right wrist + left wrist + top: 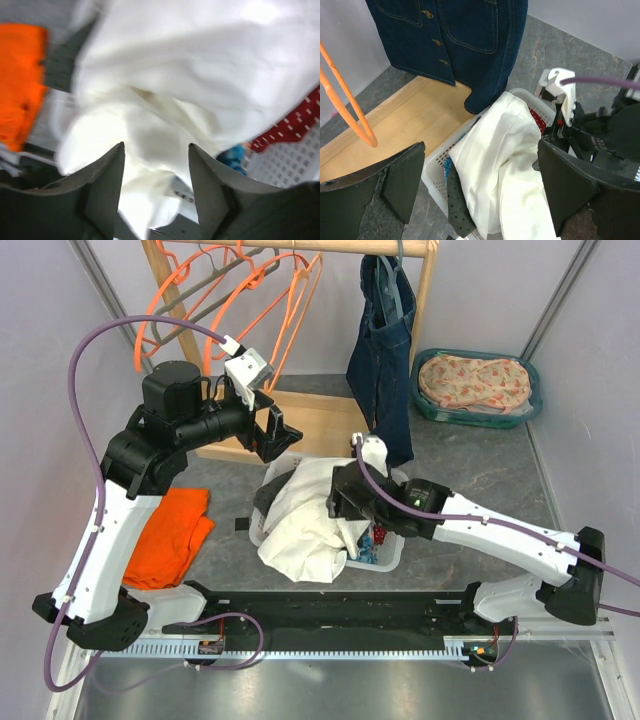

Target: Remove the skirt from the hanger

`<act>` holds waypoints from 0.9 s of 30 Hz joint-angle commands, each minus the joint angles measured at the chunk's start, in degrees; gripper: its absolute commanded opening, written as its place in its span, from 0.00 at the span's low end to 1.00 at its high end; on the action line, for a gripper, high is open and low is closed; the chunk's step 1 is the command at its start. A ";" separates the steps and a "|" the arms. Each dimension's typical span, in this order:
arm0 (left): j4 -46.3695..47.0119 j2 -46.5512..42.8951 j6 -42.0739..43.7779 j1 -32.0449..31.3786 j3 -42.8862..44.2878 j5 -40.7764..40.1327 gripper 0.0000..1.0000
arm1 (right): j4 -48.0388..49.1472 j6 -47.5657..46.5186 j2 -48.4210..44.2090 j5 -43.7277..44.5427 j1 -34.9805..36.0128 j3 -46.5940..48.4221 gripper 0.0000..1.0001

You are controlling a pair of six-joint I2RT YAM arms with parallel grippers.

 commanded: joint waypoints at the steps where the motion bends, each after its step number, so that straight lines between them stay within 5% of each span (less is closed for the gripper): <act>1: 0.31 -0.65 2.41 -0.21 1.93 -1.69 1.00 | -1.06 -6.62 2.27 -1.50 1.26 12.27 0.51; 7: 0.31 -0.56 2.23 -0.30 2.37 -1.96 1.00 | 5.53 -10.49 8.15 0.95 1.09 15.12 0.24; 16: 0.04 -0.30 1.44 -0.21 5.18 -2.05 1.00 | 17.93 -7.08 12.04 -0.27 -3.04 -4.53 0.11; 23: 0.31 1.72 0.12 -0.21 10.36 -2.48 1.00 | 21.11 -2.41 9.22 -2.29 -3.13 -16.00 0.15; 27: 0.39 2.07 0.12 -0.21 11.77 -3.54 1.00 | 10.17 -8.89 7.21 -0.89 -3.13 -2.62 0.44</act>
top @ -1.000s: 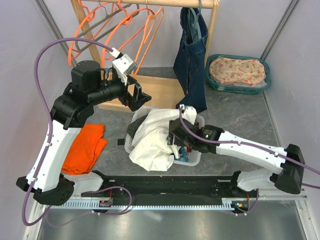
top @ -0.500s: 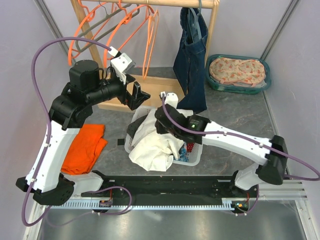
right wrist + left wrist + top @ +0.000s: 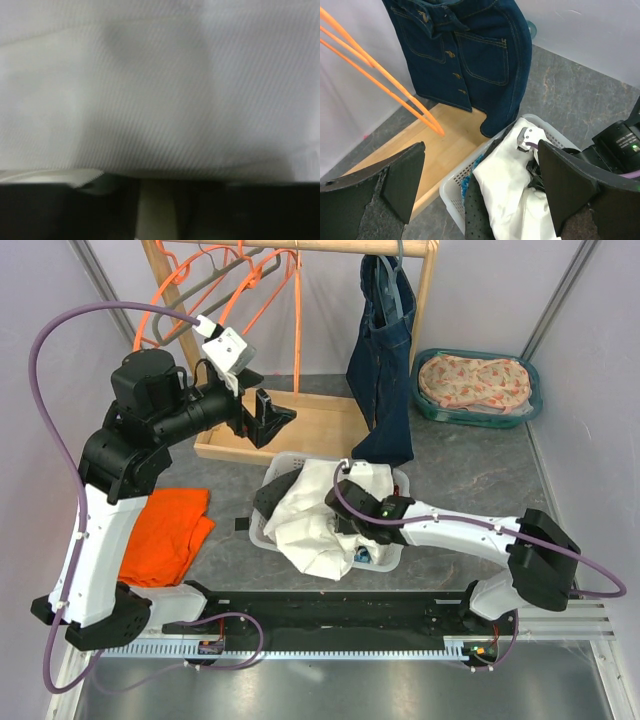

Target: Remove the skirt from the hanger

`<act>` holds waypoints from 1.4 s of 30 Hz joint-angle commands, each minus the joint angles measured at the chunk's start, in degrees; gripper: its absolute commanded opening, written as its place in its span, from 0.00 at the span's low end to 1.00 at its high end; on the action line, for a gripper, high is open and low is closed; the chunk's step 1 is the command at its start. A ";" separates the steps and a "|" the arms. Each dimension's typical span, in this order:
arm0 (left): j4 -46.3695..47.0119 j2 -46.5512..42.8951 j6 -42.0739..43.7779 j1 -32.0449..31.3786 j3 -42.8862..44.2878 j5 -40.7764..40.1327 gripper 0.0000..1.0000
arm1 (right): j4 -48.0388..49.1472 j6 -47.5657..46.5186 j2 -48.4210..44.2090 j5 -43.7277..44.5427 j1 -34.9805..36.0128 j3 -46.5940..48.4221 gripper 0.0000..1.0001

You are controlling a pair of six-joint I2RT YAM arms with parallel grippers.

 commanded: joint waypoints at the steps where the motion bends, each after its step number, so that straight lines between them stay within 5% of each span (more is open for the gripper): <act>1: 0.79 0.46 -0.21 -0.21 2.85 -1.70 1.00 | -12.97 -6.15 -2.68 1.45 0.00 15.02 0.48; 4: 0.79 -0.07 -0.03 -0.21 3.12 -2.58 1.00 | -26.15 -12.91 -1.98 3.38 -0.09 35.13 0.62; 8: 0.79 -0.77 0.24 -0.21 3.21 -3.20 1.00 | -40.56 -19.34 4.24 7.07 -0.27 62.64 0.68; 11: 0.61 -1.04 0.23 -0.21 3.12 -3.20 1.00 | -43.75 -24.88 9.42 10.23 -1.14 85.47 0.74; 13: 0.61 -1.13 0.32 -0.21 3.03 -3.29 1.00 | -42.63 -29.69 10.94 13.48 -3.59 90.45 0.74; 20: 0.70 -1.57 -0.20 -0.21 2.77 -3.29 1.00 | -15.32 -43.95 6.54 22.03 -13.62 79.23 0.74; 30: 0.70 -1.92 0.15 -0.21 1.19 -4.16 1.00 | -9.22 -49.94 15.77 14.64 -21.88 85.72 0.75; 42: 0.79 -2.18 0.15 -0.21 0.31 -4.87 1.00 | -6.59 -44.15 24.12 3.66 -30.76 89.86 0.68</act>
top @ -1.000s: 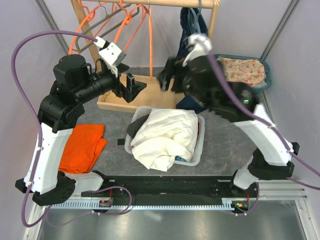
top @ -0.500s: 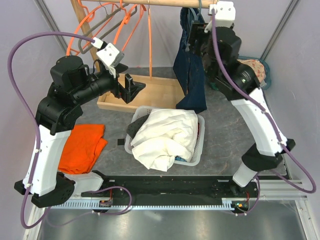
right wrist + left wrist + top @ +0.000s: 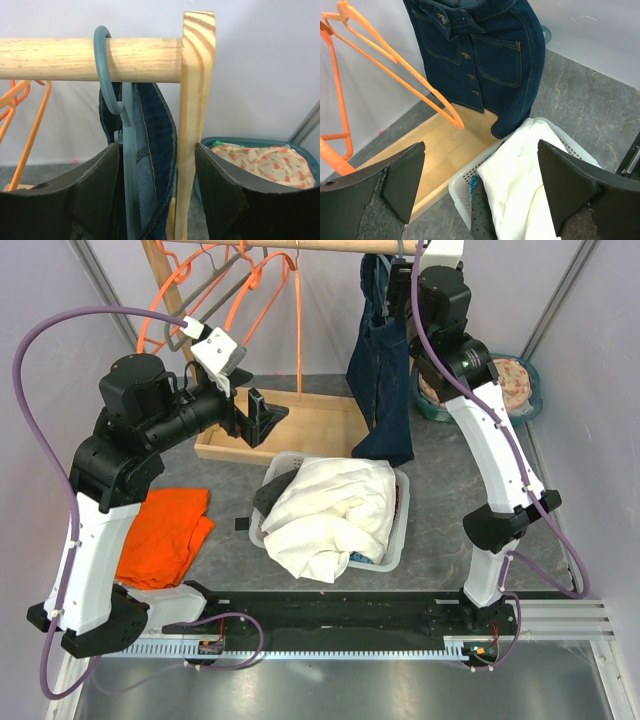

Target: Remove the skirt from the hanger

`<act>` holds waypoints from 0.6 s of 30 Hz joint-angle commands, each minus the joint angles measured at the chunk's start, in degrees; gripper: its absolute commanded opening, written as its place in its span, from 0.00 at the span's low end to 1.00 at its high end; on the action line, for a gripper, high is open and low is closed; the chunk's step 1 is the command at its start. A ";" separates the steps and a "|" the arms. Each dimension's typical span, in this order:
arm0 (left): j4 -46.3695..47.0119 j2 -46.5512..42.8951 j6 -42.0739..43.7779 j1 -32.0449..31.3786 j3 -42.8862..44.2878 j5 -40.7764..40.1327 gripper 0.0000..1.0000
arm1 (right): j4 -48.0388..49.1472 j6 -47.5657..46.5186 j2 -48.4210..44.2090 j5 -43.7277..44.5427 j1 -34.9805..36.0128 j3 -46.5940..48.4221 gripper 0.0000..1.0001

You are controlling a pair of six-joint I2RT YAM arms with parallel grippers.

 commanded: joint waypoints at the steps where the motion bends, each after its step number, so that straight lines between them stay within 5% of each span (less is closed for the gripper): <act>1: 0.70 -0.65 0.13 -0.21 -0.13 -1.04 1.00 | 3.12 3.27 2.35 -6.64 -1.32 3.02 0.66; 12: 0.88 -0.65 0.56 -0.21 -0.92 -1.75 1.00 | 2.33 6.61 2.36 -9.99 -1.33 -0.50 0.62; 18: 1.05 -0.91 0.65 -0.21 -0.75 -1.84 1.00 | -1.53 7.84 5.78 -10.78 -1.33 1.52 0.49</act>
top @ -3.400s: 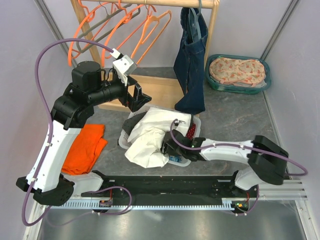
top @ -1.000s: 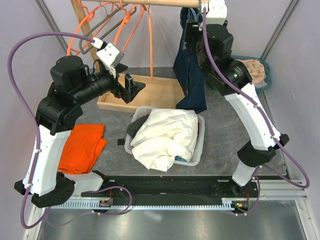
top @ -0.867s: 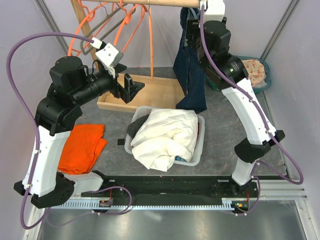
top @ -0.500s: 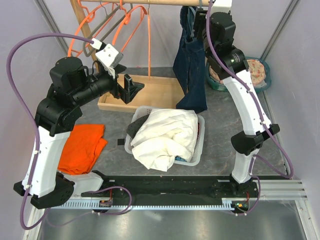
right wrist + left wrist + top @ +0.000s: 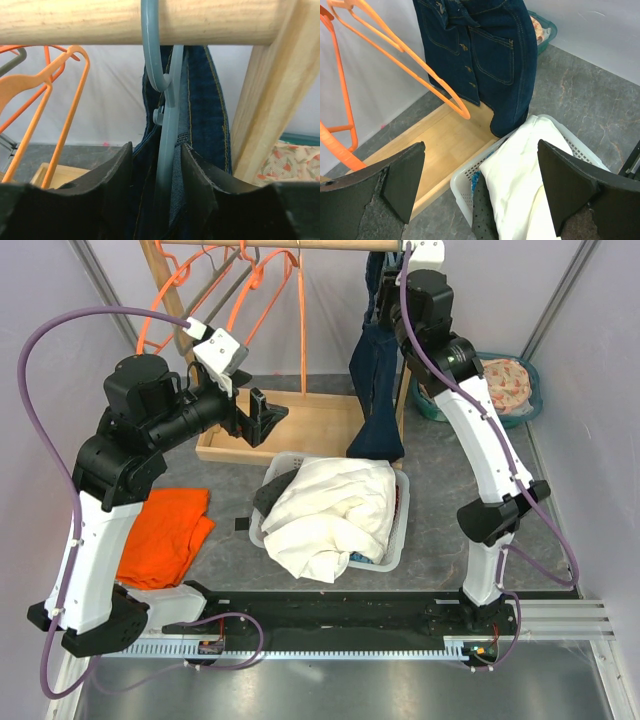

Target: Remove the skirt from the hanger

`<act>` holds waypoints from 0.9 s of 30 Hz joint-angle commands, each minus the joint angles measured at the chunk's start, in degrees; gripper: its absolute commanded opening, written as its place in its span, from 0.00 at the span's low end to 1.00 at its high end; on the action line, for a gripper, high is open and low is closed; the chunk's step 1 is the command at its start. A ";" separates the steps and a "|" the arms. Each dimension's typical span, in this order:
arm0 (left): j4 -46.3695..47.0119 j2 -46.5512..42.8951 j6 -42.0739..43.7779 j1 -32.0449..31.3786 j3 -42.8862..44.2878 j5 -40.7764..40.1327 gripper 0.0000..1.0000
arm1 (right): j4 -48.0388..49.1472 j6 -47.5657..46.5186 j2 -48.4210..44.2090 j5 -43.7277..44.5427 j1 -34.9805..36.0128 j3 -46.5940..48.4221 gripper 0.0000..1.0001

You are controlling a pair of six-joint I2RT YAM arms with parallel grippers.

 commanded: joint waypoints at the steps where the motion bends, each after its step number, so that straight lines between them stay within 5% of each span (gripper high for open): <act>1: 0.99 -0.87 0.65 -0.21 0.17 -0.52 1.00 | -2.76 1.90 3.38 -1.42 -0.06 2.74 0.44; 8: 1.07 -1.22 1.00 -0.21 -0.35 -1.23 1.00 | -1.63 3.39 3.57 -1.24 0.12 4.78 0.00; 15: 0.99 -1.84 1.00 -0.21 -1.06 -1.31 1.00 | 12.60 1.29 -3.91 -4.32 0.29 -2.00 0.00; 20: 0.99 -2.54 1.36 -0.21 -1.85 -1.67 1.00 | 13.23 0.05 -4.08 -4.41 0.38 6.00 0.00; 27: 1.16 -2.89 0.57 -0.21 -2.29 -0.88 1.00 | 10.79 0.58 -13.66 -8.45 0.38 0.30 0.00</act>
